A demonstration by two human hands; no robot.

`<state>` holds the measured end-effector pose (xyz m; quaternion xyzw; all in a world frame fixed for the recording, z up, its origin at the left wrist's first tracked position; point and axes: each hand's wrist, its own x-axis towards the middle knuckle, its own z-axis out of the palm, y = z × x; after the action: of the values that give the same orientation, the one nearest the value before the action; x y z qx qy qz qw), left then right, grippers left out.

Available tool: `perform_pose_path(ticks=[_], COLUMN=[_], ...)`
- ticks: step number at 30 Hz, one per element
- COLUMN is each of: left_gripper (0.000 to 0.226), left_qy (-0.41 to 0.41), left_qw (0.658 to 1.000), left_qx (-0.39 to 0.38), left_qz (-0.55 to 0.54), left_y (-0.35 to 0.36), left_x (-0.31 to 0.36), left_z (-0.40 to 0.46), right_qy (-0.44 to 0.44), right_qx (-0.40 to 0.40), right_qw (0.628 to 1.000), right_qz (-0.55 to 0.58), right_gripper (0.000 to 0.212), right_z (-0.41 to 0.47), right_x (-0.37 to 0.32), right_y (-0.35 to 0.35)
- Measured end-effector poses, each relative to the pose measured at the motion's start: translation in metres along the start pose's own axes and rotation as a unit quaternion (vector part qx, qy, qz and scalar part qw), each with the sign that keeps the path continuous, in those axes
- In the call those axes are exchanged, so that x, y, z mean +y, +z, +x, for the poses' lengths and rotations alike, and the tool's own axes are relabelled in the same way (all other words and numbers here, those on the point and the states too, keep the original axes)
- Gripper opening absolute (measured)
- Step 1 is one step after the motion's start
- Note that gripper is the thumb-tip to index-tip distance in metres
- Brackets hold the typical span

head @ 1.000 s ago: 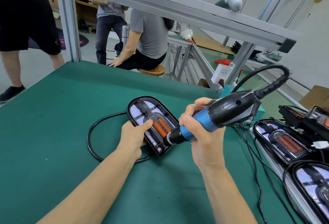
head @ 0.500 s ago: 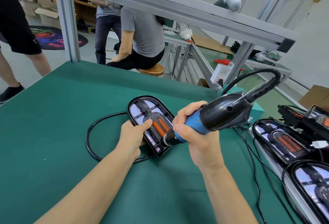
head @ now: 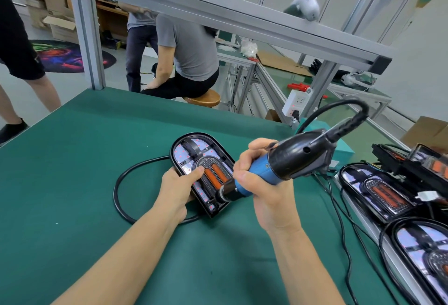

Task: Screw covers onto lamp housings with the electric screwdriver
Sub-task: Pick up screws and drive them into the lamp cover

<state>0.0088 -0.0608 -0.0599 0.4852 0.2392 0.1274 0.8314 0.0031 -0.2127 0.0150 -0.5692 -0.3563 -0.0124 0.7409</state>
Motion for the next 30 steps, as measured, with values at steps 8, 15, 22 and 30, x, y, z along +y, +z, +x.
perform_pose_path(ticks=[8,15,22,30], left_gripper=[0.013,0.011,0.016,0.012], left_qy=[-0.006,-0.006,-0.006,0.003], left_qw=[1.000,1.000,1.000,1.000], left_qx=[-0.003,-0.002,0.005,-0.007], left_qz=[0.001,-0.005,-0.004,-0.006], left_y=[0.001,-0.001,-0.003,0.001], left_x=[0.000,0.000,0.001,0.001], left_z=[0.003,0.003,-0.001,0.003], right_qy=[-0.012,0.012,0.018,0.021], right_qx=[0.016,0.028,0.023,0.030], right_qw=[1.000,0.999,0.999,0.999], right_qz=[-0.010,-0.018,0.025,0.028], right_gripper=[0.029,0.028,0.037,0.035], right_z=[0.000,0.001,0.005,0.008], right_x=[-0.004,-0.006,-0.005,-0.007], right_y=[-0.002,0.000,0.007,0.002])
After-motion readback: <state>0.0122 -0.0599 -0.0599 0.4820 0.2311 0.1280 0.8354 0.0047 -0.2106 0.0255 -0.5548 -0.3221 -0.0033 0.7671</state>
